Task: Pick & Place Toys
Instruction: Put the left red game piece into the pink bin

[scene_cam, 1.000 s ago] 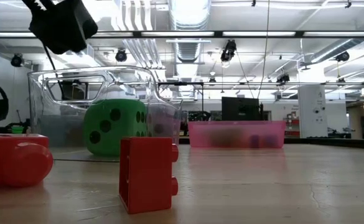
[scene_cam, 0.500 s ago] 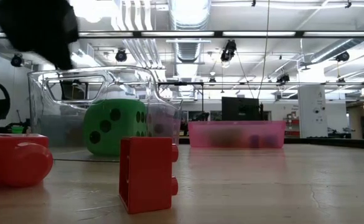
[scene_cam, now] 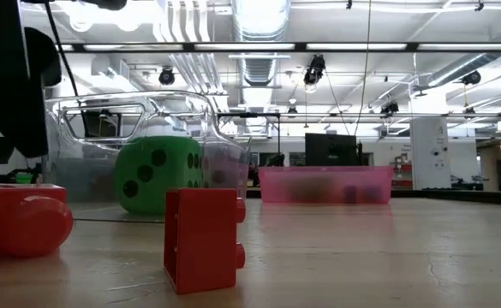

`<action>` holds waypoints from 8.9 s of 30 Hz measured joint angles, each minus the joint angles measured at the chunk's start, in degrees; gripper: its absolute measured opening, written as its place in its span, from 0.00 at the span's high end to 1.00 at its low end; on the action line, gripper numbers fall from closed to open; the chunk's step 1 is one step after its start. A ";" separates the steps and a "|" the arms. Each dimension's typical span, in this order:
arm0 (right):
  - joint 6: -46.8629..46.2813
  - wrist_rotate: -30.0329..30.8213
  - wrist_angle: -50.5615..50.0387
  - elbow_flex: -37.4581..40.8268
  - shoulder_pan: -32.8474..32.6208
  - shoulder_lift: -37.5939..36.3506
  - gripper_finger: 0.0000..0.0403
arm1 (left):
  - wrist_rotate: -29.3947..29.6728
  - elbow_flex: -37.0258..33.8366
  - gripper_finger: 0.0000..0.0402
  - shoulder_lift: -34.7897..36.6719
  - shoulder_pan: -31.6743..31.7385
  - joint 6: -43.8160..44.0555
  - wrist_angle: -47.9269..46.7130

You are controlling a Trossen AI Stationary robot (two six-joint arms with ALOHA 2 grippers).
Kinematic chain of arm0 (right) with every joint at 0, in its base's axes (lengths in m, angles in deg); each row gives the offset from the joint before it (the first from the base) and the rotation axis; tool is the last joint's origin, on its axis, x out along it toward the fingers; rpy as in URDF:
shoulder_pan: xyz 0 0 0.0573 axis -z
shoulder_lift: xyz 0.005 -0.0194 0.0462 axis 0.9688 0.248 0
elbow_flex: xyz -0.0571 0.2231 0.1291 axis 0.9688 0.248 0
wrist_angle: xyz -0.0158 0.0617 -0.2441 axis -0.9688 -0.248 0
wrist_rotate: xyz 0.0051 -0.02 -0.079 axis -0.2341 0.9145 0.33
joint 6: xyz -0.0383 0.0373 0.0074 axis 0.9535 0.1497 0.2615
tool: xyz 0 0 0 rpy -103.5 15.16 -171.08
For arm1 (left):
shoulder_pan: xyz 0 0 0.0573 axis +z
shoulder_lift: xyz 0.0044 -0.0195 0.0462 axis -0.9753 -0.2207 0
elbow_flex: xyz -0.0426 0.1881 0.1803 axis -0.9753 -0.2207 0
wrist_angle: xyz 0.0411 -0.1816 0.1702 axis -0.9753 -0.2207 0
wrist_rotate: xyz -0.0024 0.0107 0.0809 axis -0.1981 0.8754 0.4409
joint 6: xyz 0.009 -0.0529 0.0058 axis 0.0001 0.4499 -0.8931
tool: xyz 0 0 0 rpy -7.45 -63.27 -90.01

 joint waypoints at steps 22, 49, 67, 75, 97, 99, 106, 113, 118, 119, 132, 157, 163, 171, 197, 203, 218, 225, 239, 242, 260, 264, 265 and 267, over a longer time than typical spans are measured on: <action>-0.62 3.46 0.04 0.00 0.08 1.31 0.19 | -3.49 -0.14 0.08 -7.52 0.26 5.83 -2.69; -1.56 3.41 -0.14 0.00 0.42 2.77 0.19 | -0.57 -0.22 0.62 -4.31 -0.45 0.76 -1.89; -4.93 -20.43 7.24 0.00 8.65 6.88 0.19 | 25.45 -0.96 0.62 0.65 -3.06 -31.54 20.65; -5.96 -32.52 8.83 -0.23 14.00 6.39 0.19 | 27.28 -3.68 0.62 0.65 -1.38 -39.03 25.83; -14.96 -44.00 -4.92 -5.25 21.18 6.59 0.19 | 25.71 -8.52 0.62 0.65 2.29 -43.72 37.85; -14.96 -44.00 -5.03 -5.42 21.24 6.80 0.19 | 25.50 -8.52 0.62 0.65 2.29 -43.93 38.67; -15.03 -43.89 -6.08 -5.42 21.44 6.86 0.19 | 23.76 -8.48 0.62 0.67 2.29 -45.73 42.14; -15.18 -43.58 -6.20 -5.42 21.44 6.86 0.23 | 23.10 -8.48 0.62 0.67 2.32 -46.07 42.46; -15.18 -43.65 -6.20 -5.42 21.41 6.86 0.42 | 23.13 -8.48 0.62 0.67 2.36 -46.06 42.44; -15.17 -43.79 -6.21 -5.42 21.40 6.86 0.47 | 23.13 -8.48 0.62 0.67 2.36 -46.06 42.44; -13.91 -44.36 -5.94 -5.42 21.11 6.86 0.59 | 21.62 -8.46 0.50 0.75 2.29 -49.47 43.43; -13.23 -44.02 -4.82 -5.20 19.34 6.86 0.59 | 6.08 -36.51 0.06 8.99 2.21 -68.38 95.22; -12.11 -43.94 -4.19 -5.18 19.39 6.86 0.59 | 5.32 -48.73 0.07 20.82 2.82 -68.73 99.05; -11.24 -44.75 -2.28 -5.14 20.12 6.86 0.59 | 5.57 -60.64 0.07 36.05 5.80 -70.94 99.19; -7.63 -44.86 3.12 -5.14 28.12 6.86 0.59 | 7.07 -73.59 0.07 52.37 8.46 -70.69 87.37; -7.62 -42.88 3.80 -5.14 34.43 6.86 0.59 | 7.01 -73.61 0.07 52.40 8.43 -70.23 75.43; -1.94 -60.52 38.41 4.31 38.90 6.84 0.59 | 7.26 -73.29 0.07 52.20 8.46 -70.97 73.92; -1.86 -56.16 52.14 16.52 39.20 6.72 0.59 | 7.25 -73.46 0.07 52.19 8.46 -70.86 72.57; -1.38 -35.12 48.94 26.60 46.55 -0.37 0.59 | 7.26 -73.46 0.07 52.10 8.46 -70.78 71.46; -1.39 -31.94 46.00 26.62 49.74 -0.48 0.59 | 7.26 -73.46 0.07 52.10 8.46 -70.77 71.46; -14.51 -38.23 21.19 26.60 72.56 -0.48 0.59 | 7.26 -73.45 0.07 52.10 8.46 -70.92 71.47; -16.37 -38.60 19.74 26.56 73.22 -0.48 0.59 | 7.26 -73.46 0.07 52.10 8.46 -70.91 71.48; -16.53 -38.60 19.65 26.56 73.22 -0.48 0.59 | 7.26 -73.46 0.07 52.10 8.46 -70.91 71.48; -16.88 -38.86 18.77 26.53 73.22 -0.48 0.59 | 7.26 -73.46 0.07 52.10 8.46 -70.91 71.48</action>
